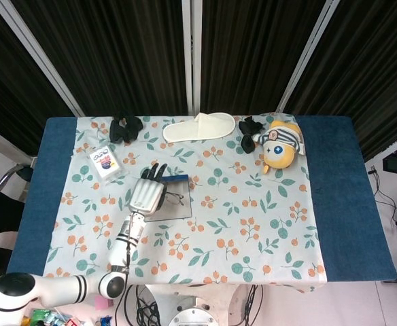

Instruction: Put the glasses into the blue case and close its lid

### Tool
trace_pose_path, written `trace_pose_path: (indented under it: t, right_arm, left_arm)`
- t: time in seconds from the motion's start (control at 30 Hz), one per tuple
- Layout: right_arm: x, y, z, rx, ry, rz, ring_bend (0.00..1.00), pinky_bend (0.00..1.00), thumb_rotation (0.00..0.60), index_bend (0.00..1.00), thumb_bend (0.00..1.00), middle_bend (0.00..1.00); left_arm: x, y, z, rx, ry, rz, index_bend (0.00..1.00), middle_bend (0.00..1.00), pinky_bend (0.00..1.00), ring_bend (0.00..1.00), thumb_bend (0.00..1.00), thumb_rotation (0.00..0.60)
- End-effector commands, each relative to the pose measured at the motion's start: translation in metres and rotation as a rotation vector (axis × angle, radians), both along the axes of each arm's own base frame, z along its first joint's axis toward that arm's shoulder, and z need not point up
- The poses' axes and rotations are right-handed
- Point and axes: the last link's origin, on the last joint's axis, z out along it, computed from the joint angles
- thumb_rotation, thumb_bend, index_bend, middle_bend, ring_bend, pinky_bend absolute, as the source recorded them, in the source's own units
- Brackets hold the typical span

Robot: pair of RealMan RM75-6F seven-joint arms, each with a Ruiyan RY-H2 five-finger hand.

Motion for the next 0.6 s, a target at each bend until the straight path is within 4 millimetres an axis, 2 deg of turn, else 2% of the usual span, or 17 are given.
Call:
trace_pose_path:
  t: [0.03,0.27,0.47,0.6]
  right_arm:
    - [-0.002,-0.001,0.0,0.0,-0.002,-0.006,0.0,0.0,0.6,0.0,0.21,0.0]
    - [-0.006,-0.002,0.003,-0.001,-0.009,-0.015,0.0,0.0,0.6,0.0,0.21,0.0]
    - [-0.01,-0.002,0.006,-0.009,-0.014,-0.027,0.0,0.0,0.6,0.0,0.21,0.0]
    - [-0.011,-0.003,0.005,0.0,-0.018,-0.033,0.0,0.0,0.6,0.0,0.21,0.0]
  left_arm:
    - [0.005,0.006,-0.008,-0.012,0.003,0.011,0.62,0.05,0.18,0.04,0.47,0.6]
    - [0.001,0.019,-0.023,-0.009,0.061,0.053,0.62,0.03,0.18,0.04,0.47,0.6]
    - [0.001,0.027,-0.024,0.025,0.06,0.066,0.6,0.02,0.18,0.04,0.47,0.6]
    - [0.001,0.028,-0.025,0.049,0.055,0.052,0.55,0.01,0.18,0.04,0.47,0.6]
